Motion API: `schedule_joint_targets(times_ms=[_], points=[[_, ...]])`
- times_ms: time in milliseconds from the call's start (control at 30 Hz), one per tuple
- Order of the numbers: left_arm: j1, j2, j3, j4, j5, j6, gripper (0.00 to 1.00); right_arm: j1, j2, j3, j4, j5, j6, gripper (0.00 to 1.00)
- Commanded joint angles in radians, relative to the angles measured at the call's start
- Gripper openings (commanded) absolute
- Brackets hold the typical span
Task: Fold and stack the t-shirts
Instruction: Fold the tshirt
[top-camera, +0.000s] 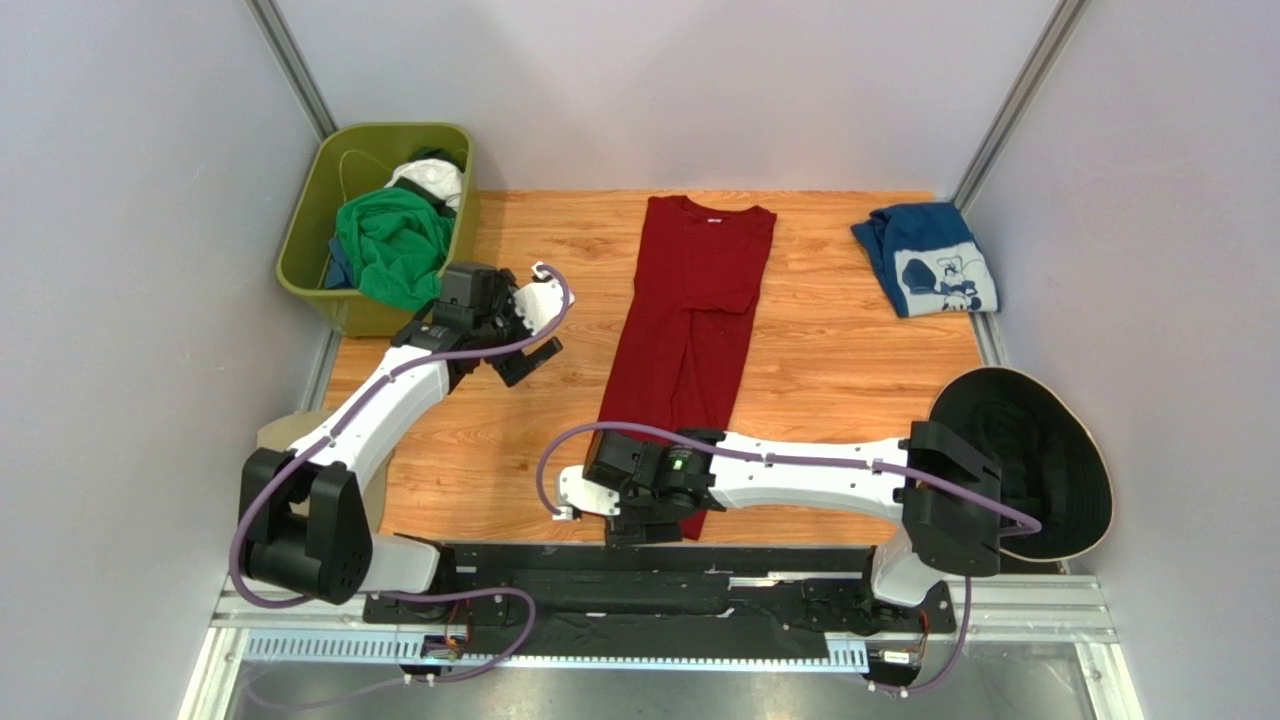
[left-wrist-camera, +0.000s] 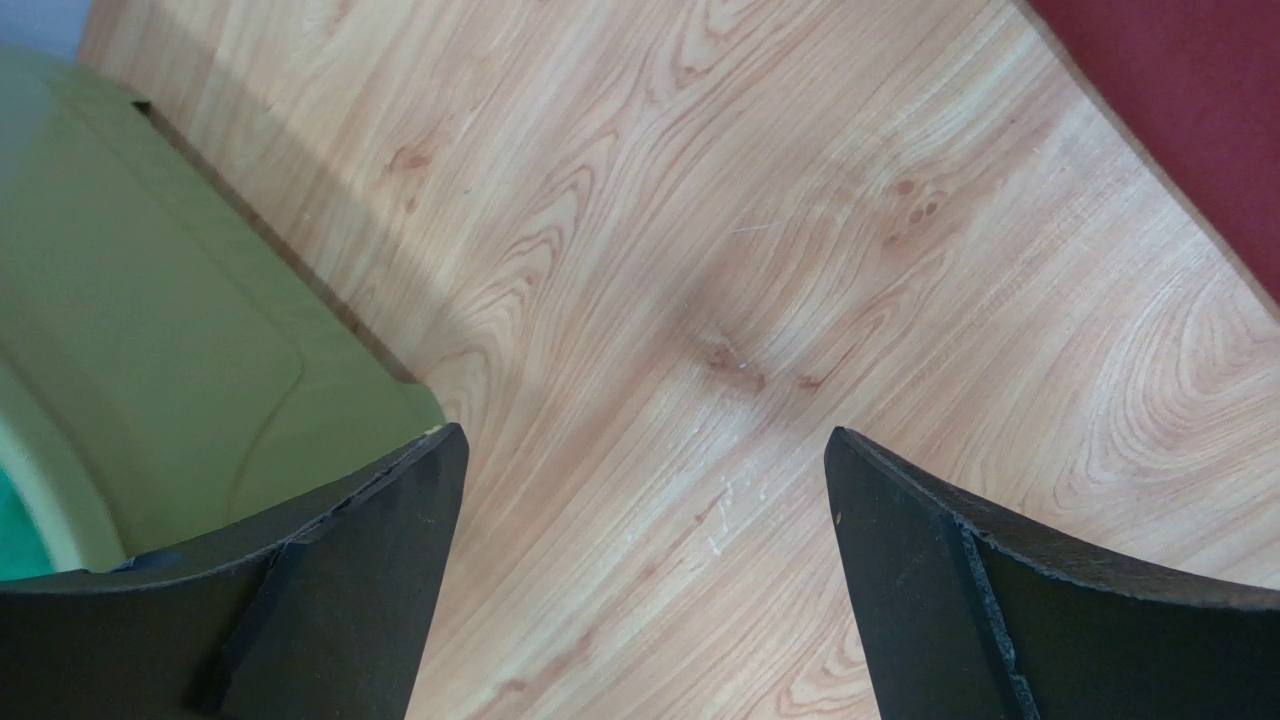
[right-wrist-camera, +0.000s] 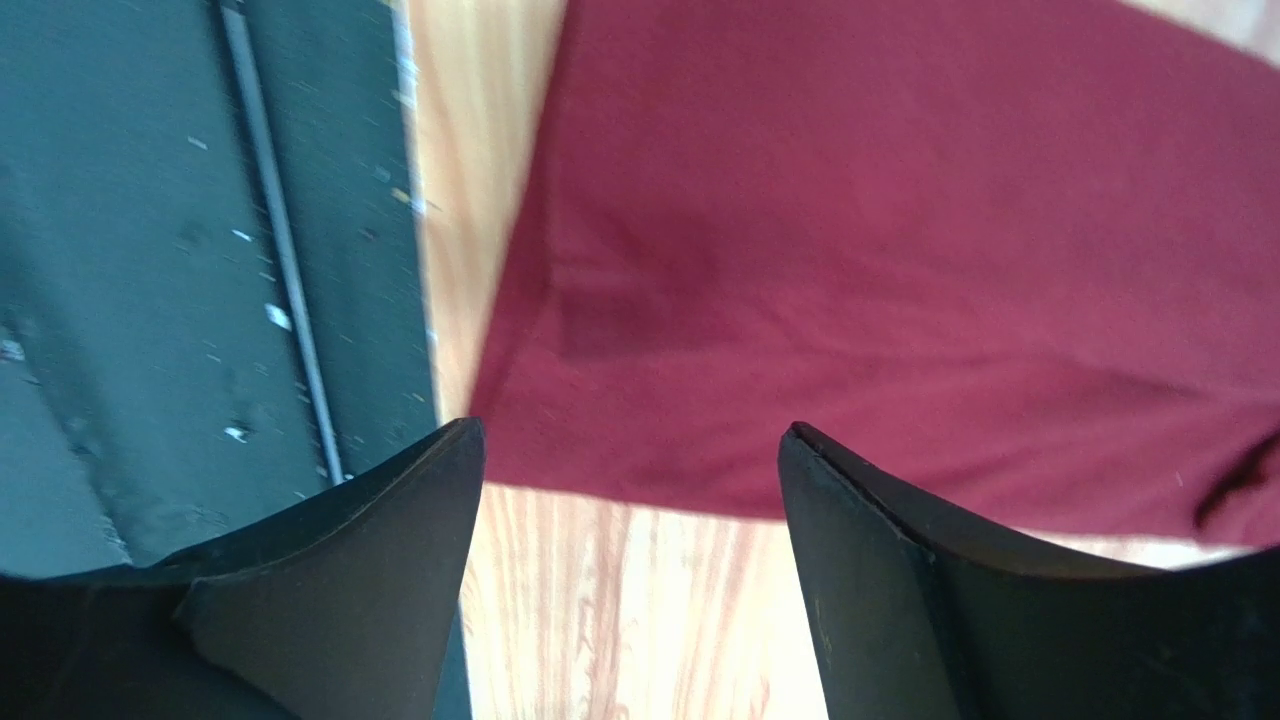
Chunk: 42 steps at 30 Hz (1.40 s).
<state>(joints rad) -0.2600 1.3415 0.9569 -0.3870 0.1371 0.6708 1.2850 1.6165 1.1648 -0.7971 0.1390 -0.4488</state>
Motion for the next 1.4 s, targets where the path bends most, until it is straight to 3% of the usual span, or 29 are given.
schedule_joint_targets(times_ms=[0,767,1367], points=[[0.008,0.037,0.043,0.031,0.050,0.003,0.98,0.030,0.037,0.029,0.059,-0.070,0.007,0.77],[0.010,0.048,0.016,0.048,0.067,0.030,0.99,-0.027,0.186,0.009,0.188,-0.124,-0.079,0.77],[0.010,0.047,-0.035,0.082,0.071,0.061,0.99,-0.122,0.236,-0.004,0.194,-0.283,-0.142,0.71]])
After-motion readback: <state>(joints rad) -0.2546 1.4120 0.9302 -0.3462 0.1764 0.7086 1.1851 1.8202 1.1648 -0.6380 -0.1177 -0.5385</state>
